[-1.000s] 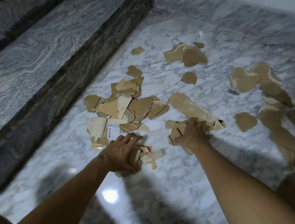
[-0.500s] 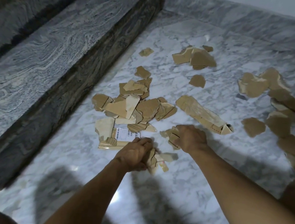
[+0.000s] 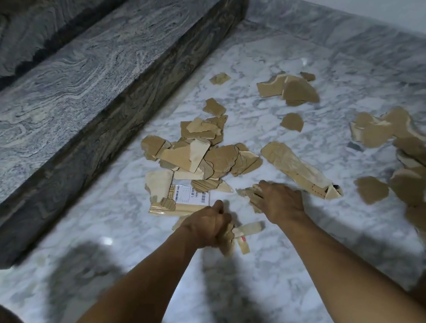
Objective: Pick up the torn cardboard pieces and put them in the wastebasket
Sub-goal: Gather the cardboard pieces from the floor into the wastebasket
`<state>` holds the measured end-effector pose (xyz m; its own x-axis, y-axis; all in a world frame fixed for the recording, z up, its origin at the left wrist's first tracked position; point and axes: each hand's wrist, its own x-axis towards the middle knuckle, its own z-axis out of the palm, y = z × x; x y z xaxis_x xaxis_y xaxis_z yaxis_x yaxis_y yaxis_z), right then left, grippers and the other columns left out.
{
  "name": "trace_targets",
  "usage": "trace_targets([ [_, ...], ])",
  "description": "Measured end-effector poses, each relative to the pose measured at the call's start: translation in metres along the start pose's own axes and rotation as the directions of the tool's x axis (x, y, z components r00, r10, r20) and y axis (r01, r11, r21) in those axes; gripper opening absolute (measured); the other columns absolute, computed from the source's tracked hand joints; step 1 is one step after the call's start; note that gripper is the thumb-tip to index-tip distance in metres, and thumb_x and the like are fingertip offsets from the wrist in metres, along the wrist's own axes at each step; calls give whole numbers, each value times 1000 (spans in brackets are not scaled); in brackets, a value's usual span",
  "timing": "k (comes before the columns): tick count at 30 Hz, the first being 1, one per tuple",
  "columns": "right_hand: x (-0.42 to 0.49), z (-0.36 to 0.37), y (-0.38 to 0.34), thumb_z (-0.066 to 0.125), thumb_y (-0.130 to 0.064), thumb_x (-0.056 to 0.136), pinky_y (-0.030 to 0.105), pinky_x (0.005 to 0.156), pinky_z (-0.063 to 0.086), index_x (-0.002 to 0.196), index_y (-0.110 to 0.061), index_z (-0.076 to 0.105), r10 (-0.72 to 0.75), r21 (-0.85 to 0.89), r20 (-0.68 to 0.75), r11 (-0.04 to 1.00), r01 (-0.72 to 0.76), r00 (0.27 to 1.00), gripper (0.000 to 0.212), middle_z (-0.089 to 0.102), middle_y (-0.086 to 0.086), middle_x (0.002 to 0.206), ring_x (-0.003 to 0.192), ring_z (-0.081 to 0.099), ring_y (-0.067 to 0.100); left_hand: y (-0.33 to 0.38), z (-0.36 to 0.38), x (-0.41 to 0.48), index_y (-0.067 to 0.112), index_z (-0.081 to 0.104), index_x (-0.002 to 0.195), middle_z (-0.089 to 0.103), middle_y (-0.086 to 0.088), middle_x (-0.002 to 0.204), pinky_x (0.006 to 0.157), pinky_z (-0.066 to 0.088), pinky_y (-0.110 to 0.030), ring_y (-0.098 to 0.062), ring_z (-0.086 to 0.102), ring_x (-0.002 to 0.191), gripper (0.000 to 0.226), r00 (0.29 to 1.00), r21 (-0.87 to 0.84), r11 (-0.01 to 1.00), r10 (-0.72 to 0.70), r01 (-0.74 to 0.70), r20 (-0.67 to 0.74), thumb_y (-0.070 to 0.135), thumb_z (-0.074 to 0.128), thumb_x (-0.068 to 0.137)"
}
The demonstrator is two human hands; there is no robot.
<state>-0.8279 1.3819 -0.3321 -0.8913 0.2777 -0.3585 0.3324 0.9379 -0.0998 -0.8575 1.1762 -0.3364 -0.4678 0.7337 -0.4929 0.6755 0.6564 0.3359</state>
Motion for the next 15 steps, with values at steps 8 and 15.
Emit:
trace_targets([
  [8, 10, 2, 7, 54, -29, 97, 41, 87, 42, 129, -28, 49, 94, 40, 72, 994, -97, 993, 33, 62, 4, 127, 119, 58, 32, 18, 11, 10, 15, 32, 143, 28, -8, 144, 95, 41, -44, -29, 35, 123, 90, 990, 170, 976, 137, -132, -19, 47, 77, 72],
  [15, 14, -5, 6, 57, -26, 94, 41, 90, 47, 128, -27, 50, 132, 49, 133, 989, -140, 982, 34, 60, 3, 130, 122, 55, 30, 38, 4, 11, 21, 34, 141, 40, -11, 137, 98, 37, -47, -34, 38, 122, 70, 998, 183, 981, 65, -68, 22, 38, 68, 82],
])
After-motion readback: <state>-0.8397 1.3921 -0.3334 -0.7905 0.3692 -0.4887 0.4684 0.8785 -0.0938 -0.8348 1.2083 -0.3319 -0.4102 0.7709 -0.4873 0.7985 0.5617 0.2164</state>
